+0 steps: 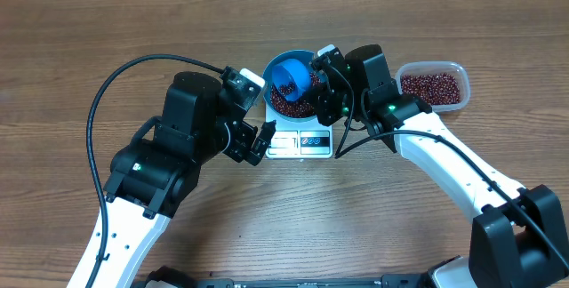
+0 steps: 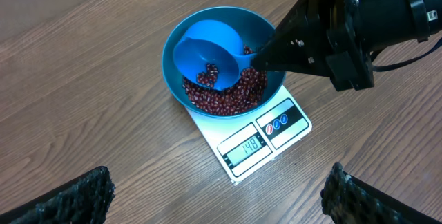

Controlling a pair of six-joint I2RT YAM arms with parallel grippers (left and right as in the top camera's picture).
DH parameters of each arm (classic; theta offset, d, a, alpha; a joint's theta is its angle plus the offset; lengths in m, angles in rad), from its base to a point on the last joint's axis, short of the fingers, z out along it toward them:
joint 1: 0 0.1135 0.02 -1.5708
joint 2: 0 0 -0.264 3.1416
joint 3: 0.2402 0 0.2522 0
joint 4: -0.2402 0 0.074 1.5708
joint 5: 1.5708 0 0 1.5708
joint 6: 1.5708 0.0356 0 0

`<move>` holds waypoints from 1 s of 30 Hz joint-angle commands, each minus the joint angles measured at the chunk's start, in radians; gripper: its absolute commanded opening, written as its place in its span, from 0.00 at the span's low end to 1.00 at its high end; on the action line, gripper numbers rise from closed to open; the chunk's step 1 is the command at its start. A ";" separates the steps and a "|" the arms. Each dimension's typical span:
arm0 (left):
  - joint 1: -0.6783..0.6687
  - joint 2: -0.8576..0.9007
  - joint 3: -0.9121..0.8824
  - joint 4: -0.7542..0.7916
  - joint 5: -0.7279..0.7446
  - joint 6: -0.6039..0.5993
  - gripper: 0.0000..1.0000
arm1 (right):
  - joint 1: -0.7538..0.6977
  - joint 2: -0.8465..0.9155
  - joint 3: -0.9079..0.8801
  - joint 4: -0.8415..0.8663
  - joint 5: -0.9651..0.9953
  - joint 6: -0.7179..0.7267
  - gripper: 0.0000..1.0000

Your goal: Scoop item into bowl and weigh 150g on scale

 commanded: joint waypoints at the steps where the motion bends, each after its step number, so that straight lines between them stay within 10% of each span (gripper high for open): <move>1: 0.005 0.000 0.003 -0.004 0.007 -0.007 1.00 | -0.017 -0.035 0.035 0.014 0.011 0.003 0.04; 30: 0.005 0.000 0.003 0.002 0.007 -0.007 0.99 | -0.020 -0.069 0.068 -0.035 0.178 -0.237 0.04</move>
